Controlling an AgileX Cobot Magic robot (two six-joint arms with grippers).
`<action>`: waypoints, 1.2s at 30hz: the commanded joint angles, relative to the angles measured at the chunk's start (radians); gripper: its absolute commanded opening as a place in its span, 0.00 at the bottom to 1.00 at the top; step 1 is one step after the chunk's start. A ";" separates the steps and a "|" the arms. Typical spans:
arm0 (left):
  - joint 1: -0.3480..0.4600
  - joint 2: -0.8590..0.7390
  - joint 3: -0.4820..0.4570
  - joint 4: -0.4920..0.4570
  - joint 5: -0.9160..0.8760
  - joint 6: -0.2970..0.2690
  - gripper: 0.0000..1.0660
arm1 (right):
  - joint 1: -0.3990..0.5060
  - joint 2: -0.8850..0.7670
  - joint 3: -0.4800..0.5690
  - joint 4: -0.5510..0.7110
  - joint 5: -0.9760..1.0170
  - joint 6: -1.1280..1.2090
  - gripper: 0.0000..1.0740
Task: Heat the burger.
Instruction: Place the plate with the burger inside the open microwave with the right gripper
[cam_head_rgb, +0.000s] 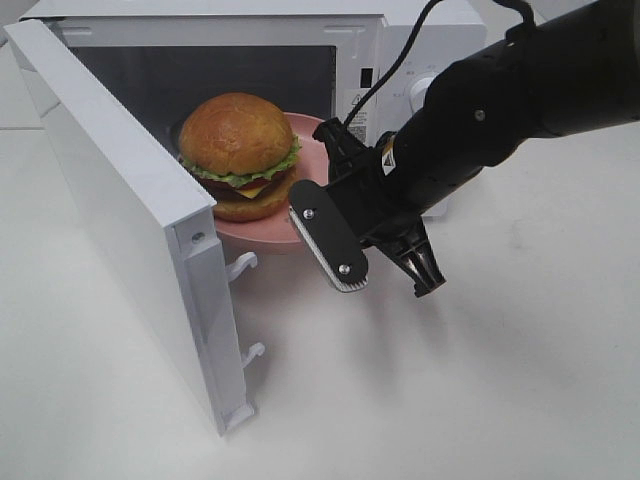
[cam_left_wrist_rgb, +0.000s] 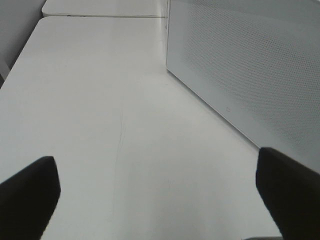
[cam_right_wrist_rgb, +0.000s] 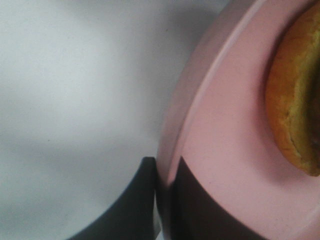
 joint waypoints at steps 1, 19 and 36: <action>-0.002 -0.015 0.000 -0.002 -0.014 -0.003 0.94 | -0.007 0.017 -0.069 -0.016 -0.074 0.074 0.00; -0.002 -0.015 0.000 -0.002 -0.014 -0.003 0.94 | -0.007 0.121 -0.219 -0.039 -0.033 0.116 0.00; -0.002 -0.015 0.000 -0.002 -0.014 -0.003 0.94 | -0.007 0.255 -0.412 -0.071 0.045 0.214 0.00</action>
